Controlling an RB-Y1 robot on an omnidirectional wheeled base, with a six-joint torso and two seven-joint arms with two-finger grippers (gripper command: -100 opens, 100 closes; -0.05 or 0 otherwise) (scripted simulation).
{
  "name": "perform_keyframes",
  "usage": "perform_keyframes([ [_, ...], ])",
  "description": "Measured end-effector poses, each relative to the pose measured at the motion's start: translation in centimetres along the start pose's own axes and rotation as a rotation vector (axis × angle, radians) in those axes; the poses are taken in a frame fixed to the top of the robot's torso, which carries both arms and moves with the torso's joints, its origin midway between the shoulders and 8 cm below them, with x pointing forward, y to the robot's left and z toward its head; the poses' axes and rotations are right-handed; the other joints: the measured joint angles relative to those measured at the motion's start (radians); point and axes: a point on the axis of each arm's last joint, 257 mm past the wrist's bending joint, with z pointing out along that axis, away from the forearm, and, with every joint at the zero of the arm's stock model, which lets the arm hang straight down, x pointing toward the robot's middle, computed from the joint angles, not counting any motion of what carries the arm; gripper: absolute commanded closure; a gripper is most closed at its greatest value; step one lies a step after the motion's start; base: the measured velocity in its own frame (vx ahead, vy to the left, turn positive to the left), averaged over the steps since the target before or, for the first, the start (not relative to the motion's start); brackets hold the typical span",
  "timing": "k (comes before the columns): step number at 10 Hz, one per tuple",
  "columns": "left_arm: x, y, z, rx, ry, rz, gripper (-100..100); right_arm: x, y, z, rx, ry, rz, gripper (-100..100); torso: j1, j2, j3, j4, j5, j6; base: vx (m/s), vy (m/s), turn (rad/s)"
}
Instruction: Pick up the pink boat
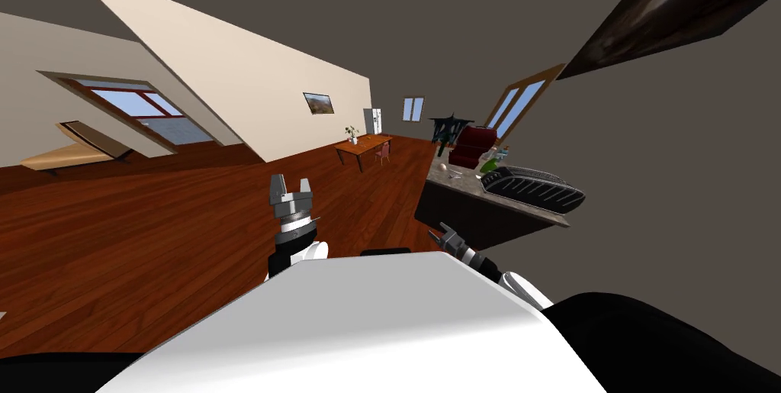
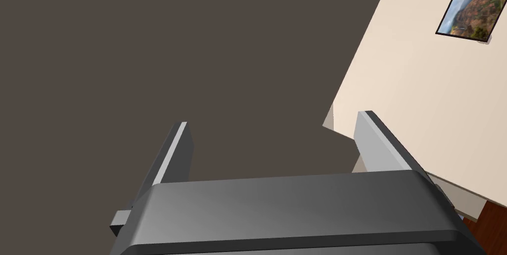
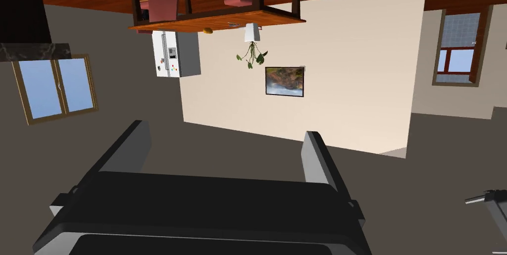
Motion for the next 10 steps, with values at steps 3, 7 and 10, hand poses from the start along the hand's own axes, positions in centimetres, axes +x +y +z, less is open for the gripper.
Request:
perform_keyframes([
  [3,0.0,0.0,0.0,0.0,0.0,0.0,0,4.6,-2.2,-2.9,0.002,0.16,-0.114,-100,0.0,-0.003,-0.001,0.0,0.0,0.0,0.017,0.119,0.089],
  [7,0.0,0.0,0.0,0.0,0.0,0.0,0,9.8,-5.3,-6.5,-0.006,0.355,-0.258,-100,-0.002,-0.003,-0.001,-0.001,-0.001,-0.001,0.028,0.1,0.114],
  [10,0.0,0.0,0.0,0.0,0.0,0.0,0,13.0,-8.5,-10.3,-0.01,0.489,-0.353,-100,-0.003,-0.003,-0.002,-0.001,-0.001,0.0,0.057,0.086,0.112],
])
